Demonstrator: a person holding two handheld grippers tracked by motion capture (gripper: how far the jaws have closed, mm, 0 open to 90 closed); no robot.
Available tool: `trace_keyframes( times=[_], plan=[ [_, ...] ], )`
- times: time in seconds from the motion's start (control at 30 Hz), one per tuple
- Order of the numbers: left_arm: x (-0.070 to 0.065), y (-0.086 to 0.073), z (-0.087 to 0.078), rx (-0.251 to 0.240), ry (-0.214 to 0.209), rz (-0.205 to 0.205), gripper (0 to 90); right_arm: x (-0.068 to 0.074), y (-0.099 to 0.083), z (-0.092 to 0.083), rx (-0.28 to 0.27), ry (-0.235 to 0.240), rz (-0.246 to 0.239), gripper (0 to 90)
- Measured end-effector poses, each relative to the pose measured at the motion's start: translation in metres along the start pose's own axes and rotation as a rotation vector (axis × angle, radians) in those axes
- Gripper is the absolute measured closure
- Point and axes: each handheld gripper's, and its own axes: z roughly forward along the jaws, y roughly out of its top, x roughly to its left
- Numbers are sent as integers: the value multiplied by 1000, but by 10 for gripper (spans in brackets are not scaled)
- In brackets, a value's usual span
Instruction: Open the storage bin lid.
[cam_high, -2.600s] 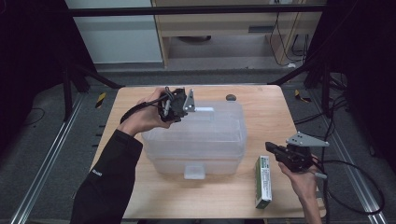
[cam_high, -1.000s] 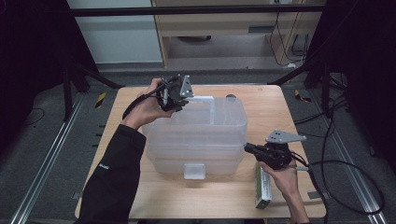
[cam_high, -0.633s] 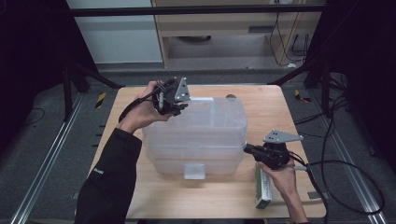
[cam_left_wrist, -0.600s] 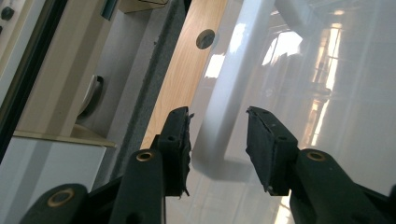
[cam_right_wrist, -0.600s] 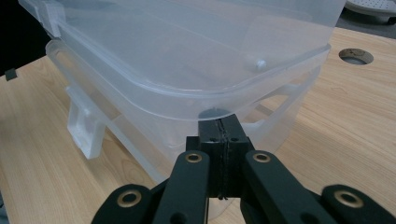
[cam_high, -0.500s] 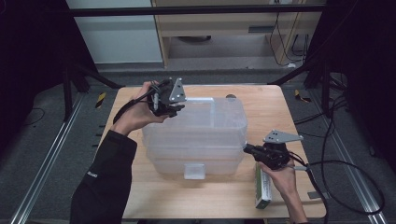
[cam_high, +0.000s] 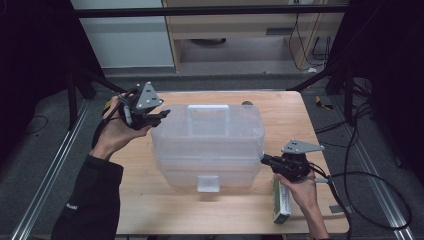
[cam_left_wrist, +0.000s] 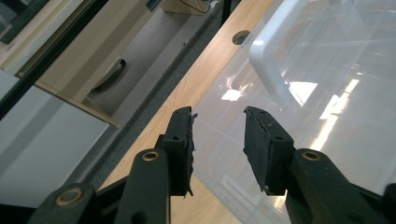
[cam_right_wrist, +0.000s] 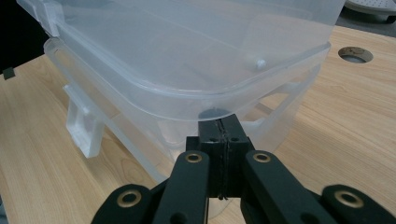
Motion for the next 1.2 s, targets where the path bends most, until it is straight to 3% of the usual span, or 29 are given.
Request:
trace_keyframes(
  times=[0.13, 0.17, 0.23, 0.27, 0.3, 0.37, 0.47, 0.5, 0.57, 0.6, 0.7, 0.97, 1.2],
  plan=[
    [0, -16, -7, -15, 33, -69, 640, 0, 0, 0, 3, -1, -4, 900],
    [0, -16, -7, -15, 33, -69, 645, 0, 0, 0, 3, -1, -4, 900],
    [0, -25, -12, -44, 62, -126, 665, 0, 0, 0, 5, -1, -5, 900],
    [-1, -34, -17, -87, 76, -188, 669, 0, 0, 0, 4, -2, -5, 900],
    [-1, -34, -17, -87, 76, -188, 678, 0, 0, 0, 5, -1, -5, 900],
    [-3, -49, -24, -156, 99, -269, 681, 0, -1, 1, 4, -1, -5, 900],
    [-5, -59, -27, -167, 132, -297, 700, 1, -1, 1, 4, -7, -6, 900],
    [-9, -69, -30, -181, 151, -332, 701, 1, -1, 1, 4, -7, -6, 900],
    [-11, -73, -31, -185, 156, -342, 705, 1, -1, 1, 5, -7, -5, 900],
    [-14, -85, -34, -212, 176, -379, 719, 1, -1, 1, 5, -6, -5, 900],
    [-21, -104, -41, -226, 215, -463, 757, 1, -1, 1, 6, -7, -7, 900],
    [-40, -136, -46, -213, 254, -549, 839, 1, -1, 0, 3, -10, -7, 900],
    [-55, -148, -38, -160, 197, -557, 891, 1, -1, 0, 3, -9, -9, 900]
  ],
)
